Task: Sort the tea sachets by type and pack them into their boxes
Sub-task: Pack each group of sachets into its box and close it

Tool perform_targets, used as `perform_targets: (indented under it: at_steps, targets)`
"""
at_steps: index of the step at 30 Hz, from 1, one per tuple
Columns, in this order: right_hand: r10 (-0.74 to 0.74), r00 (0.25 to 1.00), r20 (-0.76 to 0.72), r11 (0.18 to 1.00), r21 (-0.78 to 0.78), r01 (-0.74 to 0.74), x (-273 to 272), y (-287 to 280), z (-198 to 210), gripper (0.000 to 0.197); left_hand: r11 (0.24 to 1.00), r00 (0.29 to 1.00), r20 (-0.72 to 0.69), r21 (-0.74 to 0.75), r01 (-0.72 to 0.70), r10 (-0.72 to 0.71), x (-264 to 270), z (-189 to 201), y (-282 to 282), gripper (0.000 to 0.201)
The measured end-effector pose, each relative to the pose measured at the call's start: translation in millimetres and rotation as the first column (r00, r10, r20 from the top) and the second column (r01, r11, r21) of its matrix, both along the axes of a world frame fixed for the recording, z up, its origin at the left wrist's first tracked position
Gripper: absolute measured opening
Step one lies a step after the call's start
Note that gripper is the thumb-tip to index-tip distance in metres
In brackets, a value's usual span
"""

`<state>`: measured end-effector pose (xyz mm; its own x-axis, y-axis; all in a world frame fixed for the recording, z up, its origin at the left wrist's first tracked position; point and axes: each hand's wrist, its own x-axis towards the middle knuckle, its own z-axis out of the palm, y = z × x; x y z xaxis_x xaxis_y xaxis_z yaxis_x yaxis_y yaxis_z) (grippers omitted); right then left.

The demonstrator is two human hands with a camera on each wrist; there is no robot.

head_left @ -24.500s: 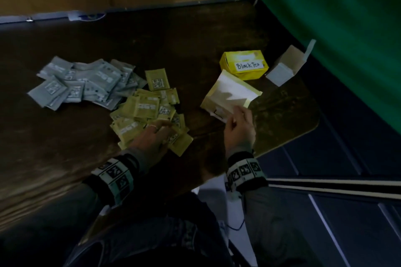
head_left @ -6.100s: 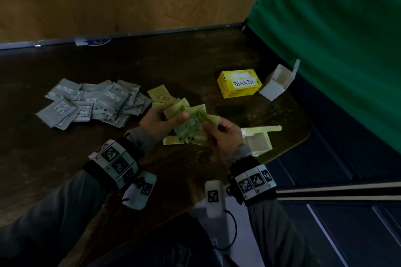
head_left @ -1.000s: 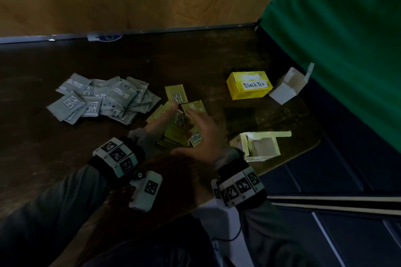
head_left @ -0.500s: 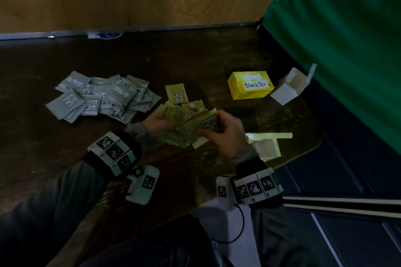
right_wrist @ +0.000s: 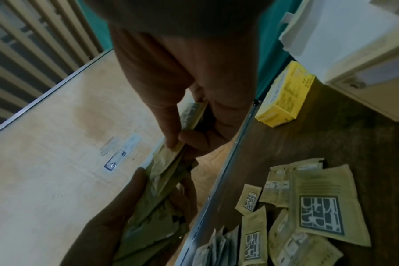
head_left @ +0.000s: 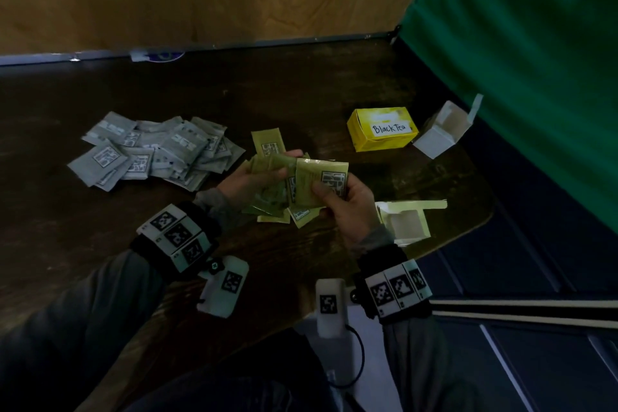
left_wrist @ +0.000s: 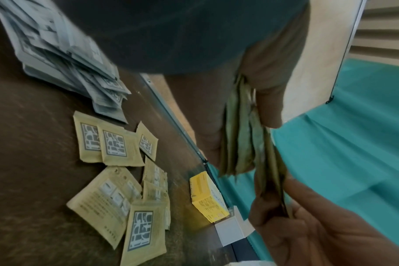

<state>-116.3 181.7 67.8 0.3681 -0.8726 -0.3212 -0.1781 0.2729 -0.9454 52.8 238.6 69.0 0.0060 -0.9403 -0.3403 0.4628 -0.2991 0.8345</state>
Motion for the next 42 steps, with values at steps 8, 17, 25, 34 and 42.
perform_targets:
  at_steps: [8, 17, 25, 34, 42]
  targets:
    - [-0.144, 0.962, 0.23, 0.93, 0.365, 0.052, 8, 6, 4, 0.02, 0.963, 0.999, 0.04, -0.268, -0.016, 0.027, -6, -5, -3, 0.101]
    - [-0.24, 0.941, 0.241, 0.925, 0.352, 0.145, 15, 6, 7, 0.013, 0.915, 0.903, 0.15, -0.095, -0.393, 0.403, -13, -6, -22, 0.026]
    - [0.009, 0.993, -0.116, 0.965, 0.262, 0.022, 20, 9, 6, 0.038, 0.882, 0.94, 0.16, -0.422, -0.211, 0.301, -29, -18, -10, 0.087]
    - [0.129, 0.93, -0.344, 0.886, -0.381, -0.264, 10, 10, 9, 0.063, 0.977, 0.978, -0.013, 0.049, -0.207, 0.208, -18, -11, -14, 0.021]
    - [0.325, 0.876, -0.357, 0.741, -0.48, -0.471, 12, 12, -10, 0.091, 0.983, 0.992, -0.107, 0.178, -0.049, 0.069, -42, -9, -4, 0.038]
